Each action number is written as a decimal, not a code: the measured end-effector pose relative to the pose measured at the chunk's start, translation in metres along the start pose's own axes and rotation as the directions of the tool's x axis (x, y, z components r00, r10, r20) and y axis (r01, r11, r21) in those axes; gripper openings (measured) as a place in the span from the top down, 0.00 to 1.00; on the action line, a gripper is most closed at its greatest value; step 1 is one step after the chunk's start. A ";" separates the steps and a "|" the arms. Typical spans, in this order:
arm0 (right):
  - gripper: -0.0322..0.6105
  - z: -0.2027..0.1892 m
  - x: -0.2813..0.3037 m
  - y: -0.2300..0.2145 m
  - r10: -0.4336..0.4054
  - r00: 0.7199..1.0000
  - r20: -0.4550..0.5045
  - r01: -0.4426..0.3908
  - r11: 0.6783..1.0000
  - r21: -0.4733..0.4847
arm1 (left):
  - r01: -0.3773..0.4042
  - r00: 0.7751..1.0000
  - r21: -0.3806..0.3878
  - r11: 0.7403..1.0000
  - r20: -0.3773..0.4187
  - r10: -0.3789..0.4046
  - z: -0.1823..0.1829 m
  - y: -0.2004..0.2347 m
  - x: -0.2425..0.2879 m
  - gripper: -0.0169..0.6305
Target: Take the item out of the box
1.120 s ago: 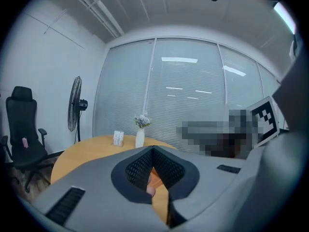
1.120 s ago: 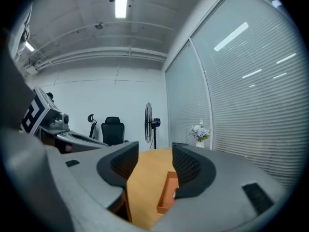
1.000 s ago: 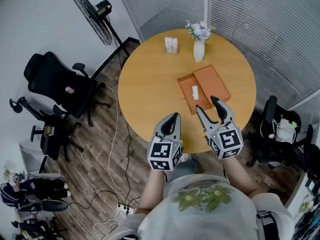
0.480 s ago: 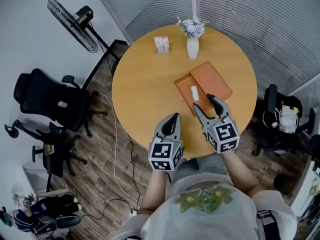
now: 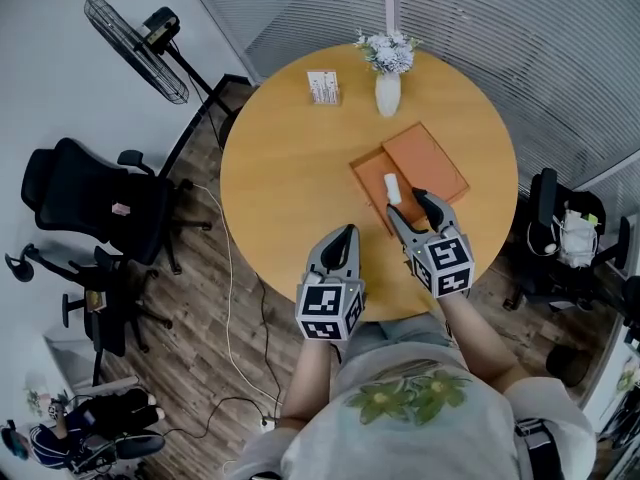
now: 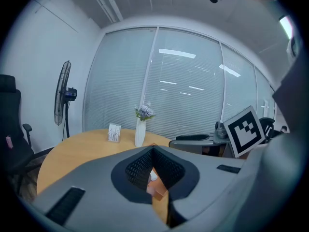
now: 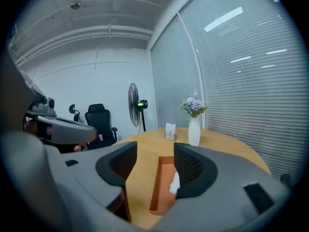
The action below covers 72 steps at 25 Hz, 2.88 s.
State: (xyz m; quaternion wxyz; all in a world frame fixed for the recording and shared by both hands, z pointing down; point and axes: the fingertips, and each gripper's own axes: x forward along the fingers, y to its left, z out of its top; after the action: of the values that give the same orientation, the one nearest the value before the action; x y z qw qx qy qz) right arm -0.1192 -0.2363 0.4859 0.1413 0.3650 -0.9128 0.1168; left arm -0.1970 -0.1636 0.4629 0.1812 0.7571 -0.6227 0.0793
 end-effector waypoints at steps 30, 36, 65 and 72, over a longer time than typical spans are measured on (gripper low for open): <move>0.58 -0.097 0.101 -0.054 -0.042 0.967 -0.250 0.062 0.996 0.071 | 0.014 0.991 -0.047 0.999 -0.134 -0.020 -0.050 0.051 0.097 0.97; 0.58 -0.121 0.115 -0.057 -0.055 0.932 -0.358 0.085 0.994 0.071 | 0.018 0.987 -0.037 0.999 -0.158 -0.024 -0.055 0.056 0.111 0.97; 0.62 -0.175 0.156 -0.071 -0.125 0.805 -0.580 0.158 0.987 0.006 | 0.058 0.977 -0.058 0.997 -0.202 -0.068 -0.065 0.071 0.140 0.97; 0.62 -0.185 0.153 -0.069 -0.182 0.762 -0.622 0.151 0.983 -0.104 | 0.063 0.977 -0.056 0.996 -0.201 -0.073 -0.064 0.072 0.140 0.97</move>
State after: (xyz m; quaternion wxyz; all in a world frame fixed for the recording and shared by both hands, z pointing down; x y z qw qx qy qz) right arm -0.1451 -0.3233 0.7190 0.4561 0.3811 -0.7797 0.1972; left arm -0.2302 -0.2792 0.5829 0.2650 0.7613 -0.5764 0.1342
